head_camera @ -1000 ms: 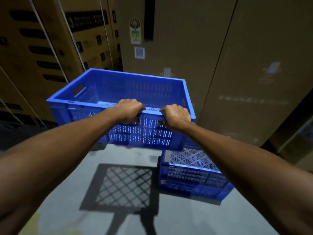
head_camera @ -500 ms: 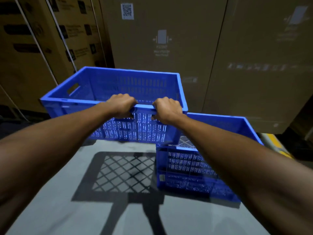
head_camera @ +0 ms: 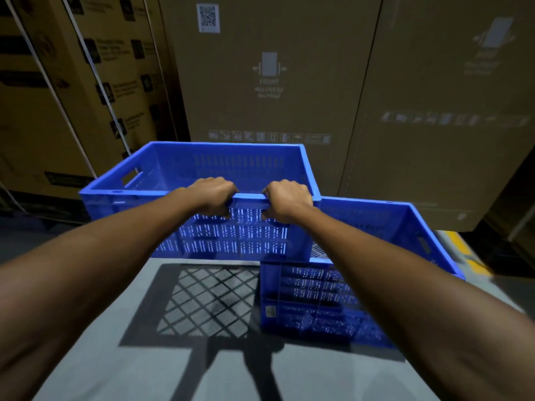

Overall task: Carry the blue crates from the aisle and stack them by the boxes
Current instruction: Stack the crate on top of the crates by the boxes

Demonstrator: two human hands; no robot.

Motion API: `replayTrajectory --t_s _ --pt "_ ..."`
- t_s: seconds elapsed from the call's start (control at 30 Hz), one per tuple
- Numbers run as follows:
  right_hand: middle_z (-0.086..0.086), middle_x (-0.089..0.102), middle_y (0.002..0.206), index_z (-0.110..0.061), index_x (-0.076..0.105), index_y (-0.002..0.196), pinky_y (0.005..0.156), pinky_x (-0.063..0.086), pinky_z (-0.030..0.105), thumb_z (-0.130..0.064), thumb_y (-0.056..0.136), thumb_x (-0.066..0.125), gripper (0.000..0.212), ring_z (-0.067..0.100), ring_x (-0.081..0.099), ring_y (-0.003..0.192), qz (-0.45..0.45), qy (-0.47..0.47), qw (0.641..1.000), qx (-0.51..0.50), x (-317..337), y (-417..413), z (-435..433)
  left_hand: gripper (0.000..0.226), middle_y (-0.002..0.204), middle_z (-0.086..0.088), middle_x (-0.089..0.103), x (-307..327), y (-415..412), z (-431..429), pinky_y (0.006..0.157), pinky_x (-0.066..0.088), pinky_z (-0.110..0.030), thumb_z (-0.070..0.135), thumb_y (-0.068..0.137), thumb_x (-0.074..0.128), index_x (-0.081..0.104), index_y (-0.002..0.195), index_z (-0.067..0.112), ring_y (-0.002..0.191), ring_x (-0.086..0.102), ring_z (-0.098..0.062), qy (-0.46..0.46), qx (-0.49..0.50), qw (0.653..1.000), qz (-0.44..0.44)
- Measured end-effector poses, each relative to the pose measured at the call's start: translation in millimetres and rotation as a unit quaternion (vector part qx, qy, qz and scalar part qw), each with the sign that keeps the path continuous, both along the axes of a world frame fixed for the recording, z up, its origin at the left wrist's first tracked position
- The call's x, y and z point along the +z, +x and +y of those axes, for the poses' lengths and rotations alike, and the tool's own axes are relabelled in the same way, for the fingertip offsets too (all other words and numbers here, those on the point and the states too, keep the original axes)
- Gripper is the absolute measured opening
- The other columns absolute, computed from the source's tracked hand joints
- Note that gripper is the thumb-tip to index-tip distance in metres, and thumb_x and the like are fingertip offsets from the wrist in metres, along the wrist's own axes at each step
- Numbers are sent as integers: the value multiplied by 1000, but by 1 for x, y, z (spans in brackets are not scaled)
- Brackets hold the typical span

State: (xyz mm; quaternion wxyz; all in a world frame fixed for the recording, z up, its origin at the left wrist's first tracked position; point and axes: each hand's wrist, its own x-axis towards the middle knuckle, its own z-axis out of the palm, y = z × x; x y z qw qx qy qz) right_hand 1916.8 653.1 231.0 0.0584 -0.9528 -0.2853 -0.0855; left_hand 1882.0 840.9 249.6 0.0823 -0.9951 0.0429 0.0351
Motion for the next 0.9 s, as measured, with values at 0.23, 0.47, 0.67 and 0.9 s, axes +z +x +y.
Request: replayTrajectory --t_s 0.23,0.47,0.67,0.9 --pt "0 64 85 -26 68 98 66 42 36 -49 75 80 35 28 64 86 -9 -2 1000 -21 -3 17 -30 34 91 -1 58 -1 22 -30 68 45 -35 37 75 80 63 99 20 89 59 -28 3 -14 1000 -7" --pt "-2 61 78 -25 62 84 65 42 35 -50 74 79 32 26 62 81 -9 5 1000 -29 -9 31 -44 36 93 -1 61 1 35 -45 69 47 -35 36 74 81 63 101 20 85 58 -25 3 -7 1000 9" --pt "-1 63 82 -25 62 87 65 41 35 -49 74 79 32 27 63 83 -12 6 1000 -24 -10 30 -46 36 90 1 60 0 34 -50 68 44 -33 34 75 80 65 106 23 83 55 -22 -6 9 1000 15" --pt "-1 59 79 -25 57 83 65 42 35 -52 71 80 37 26 57 77 4 -15 998 -60 -6 38 -84 33 94 -3 64 -2 41 -88 66 44 -35 35 73 81 60 95 22 85 58 -26 -17 -11 1000 3"
